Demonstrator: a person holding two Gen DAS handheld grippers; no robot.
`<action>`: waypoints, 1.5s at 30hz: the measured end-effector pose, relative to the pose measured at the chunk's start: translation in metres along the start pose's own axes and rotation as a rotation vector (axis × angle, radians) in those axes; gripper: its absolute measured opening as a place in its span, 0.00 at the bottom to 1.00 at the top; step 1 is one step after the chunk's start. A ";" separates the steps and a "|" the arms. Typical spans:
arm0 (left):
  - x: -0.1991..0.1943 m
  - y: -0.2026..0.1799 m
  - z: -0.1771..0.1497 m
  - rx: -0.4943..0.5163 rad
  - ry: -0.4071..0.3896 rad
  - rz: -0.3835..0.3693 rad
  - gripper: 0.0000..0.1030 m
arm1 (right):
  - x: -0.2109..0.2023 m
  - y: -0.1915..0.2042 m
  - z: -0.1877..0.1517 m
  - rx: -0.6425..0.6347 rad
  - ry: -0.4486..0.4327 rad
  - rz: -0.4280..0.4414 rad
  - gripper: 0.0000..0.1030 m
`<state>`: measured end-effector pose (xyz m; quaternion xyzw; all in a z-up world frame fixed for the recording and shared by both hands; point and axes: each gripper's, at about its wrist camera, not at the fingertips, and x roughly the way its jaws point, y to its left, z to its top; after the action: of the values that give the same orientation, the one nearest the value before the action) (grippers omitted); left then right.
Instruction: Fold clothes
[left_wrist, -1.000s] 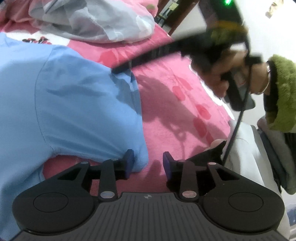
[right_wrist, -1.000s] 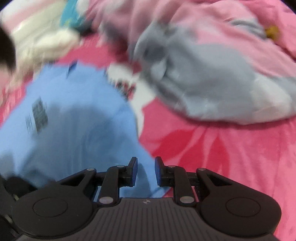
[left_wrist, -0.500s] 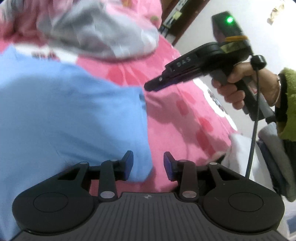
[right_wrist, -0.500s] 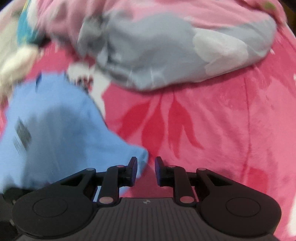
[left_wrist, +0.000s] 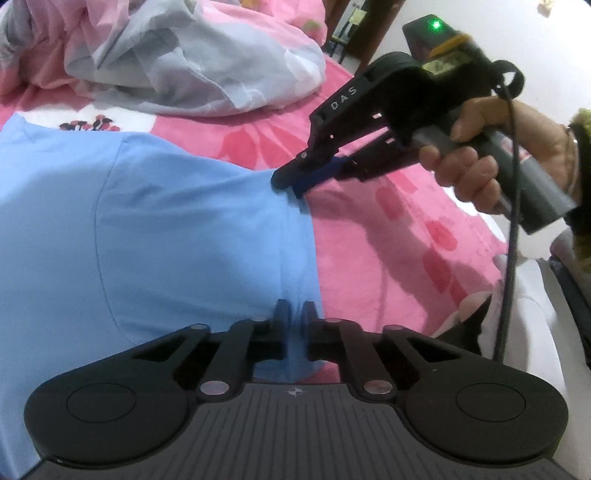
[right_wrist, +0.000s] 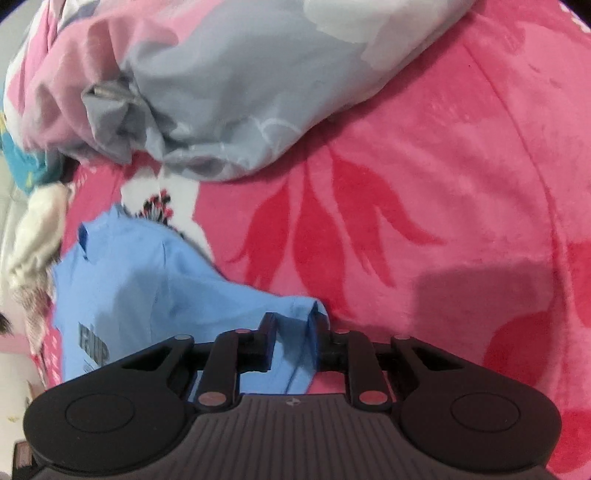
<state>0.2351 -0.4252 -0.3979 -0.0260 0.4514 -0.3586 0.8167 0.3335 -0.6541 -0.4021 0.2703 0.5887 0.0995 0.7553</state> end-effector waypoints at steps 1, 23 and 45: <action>-0.001 0.000 0.000 -0.002 -0.002 -0.005 0.02 | -0.002 0.000 -0.001 0.002 -0.008 0.011 0.02; 0.002 0.000 -0.006 -0.060 0.003 -0.079 0.21 | -0.028 0.023 -0.018 -0.301 -0.119 -0.124 0.06; -0.137 0.063 -0.016 -0.219 0.032 -0.029 0.35 | -0.079 0.033 -0.044 -0.129 -0.266 -0.061 0.05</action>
<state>0.2128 -0.2906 -0.3324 -0.1159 0.5004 -0.3194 0.7963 0.2751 -0.6509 -0.3254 0.2139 0.4839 0.0774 0.8451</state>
